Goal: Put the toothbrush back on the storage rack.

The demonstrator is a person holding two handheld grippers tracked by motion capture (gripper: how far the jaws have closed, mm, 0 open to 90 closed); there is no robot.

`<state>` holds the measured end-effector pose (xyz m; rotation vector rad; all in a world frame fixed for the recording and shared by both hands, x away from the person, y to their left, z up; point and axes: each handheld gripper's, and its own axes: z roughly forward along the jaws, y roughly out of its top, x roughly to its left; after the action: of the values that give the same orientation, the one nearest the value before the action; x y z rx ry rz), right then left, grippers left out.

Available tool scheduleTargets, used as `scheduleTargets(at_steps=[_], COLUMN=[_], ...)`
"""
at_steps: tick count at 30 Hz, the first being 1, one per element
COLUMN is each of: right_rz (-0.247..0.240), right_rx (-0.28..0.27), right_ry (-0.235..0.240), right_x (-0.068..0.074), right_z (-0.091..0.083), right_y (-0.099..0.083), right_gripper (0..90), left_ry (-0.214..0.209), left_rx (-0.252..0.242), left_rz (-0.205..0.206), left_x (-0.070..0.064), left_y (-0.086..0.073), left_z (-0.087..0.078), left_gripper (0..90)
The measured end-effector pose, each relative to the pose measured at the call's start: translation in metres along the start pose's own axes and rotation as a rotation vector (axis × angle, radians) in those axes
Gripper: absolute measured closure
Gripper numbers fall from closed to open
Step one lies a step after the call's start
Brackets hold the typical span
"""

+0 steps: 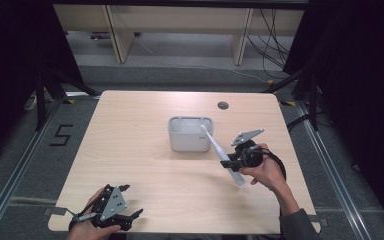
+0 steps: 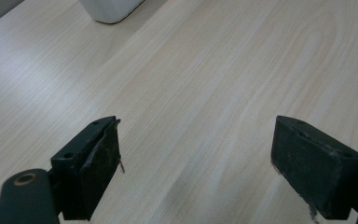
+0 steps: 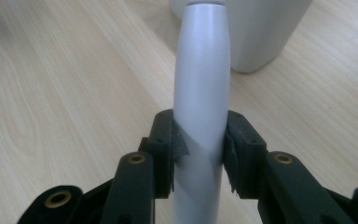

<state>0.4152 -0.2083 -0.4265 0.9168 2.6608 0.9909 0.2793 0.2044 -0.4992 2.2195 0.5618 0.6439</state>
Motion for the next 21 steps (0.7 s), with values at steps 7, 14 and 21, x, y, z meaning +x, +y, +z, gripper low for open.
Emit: scheduleTargets(at_steps=[7, 14, 21], right_rz=[0.029, 0.002, -0.006], right_rx=[-0.041, -0.138, -0.240], right_ry=[-0.007, -0.013, -0.010], right_x=[0.001, 0.000, 0.000], right_z=[0.004, 0.002, 0.003], right_y=[0.002, 0.008, 0.015], right_gripper=[66.7, 66.7, 66.7], left_ry=[-0.013, -0.012, 0.001], left_rx=[-0.002, -0.003, 0.011], left_rz=[-0.001, -0.002, 0.014], left_x=[0.000, 0.000, 0.001], left_y=[0.000, 0.000, 0.001], left_z=[0.000, 0.000, -0.001], left_gripper=[15.0, 15.0, 15.0])
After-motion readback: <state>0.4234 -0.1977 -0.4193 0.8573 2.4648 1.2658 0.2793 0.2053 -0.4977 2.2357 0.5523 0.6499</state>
